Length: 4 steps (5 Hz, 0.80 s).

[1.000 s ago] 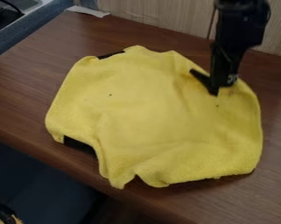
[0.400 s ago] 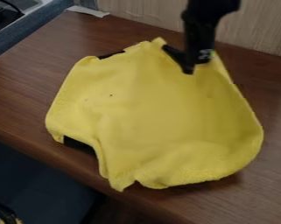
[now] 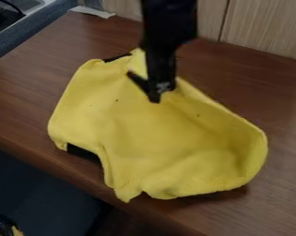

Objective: Fold the cloth from top right to bottom left

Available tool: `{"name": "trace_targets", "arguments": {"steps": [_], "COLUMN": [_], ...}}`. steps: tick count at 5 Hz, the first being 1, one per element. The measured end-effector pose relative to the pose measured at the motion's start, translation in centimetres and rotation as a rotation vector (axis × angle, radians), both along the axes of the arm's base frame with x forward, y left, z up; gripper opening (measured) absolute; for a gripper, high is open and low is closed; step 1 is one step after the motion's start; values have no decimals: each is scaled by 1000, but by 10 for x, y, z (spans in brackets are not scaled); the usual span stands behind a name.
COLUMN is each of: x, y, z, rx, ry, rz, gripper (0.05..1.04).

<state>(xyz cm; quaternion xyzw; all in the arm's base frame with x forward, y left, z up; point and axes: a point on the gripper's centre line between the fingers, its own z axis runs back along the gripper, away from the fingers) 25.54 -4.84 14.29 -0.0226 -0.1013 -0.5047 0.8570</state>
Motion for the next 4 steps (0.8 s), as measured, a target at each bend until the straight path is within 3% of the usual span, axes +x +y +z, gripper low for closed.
{"name": "trace_targets", "arguments": {"steps": [2, 4], "x": [-16, -18], "y": [12, 12], "z": [-41, -58], "rx": [-7, 38], "ry": [30, 85], "rz": [42, 44], "gripper": [59, 100]}}
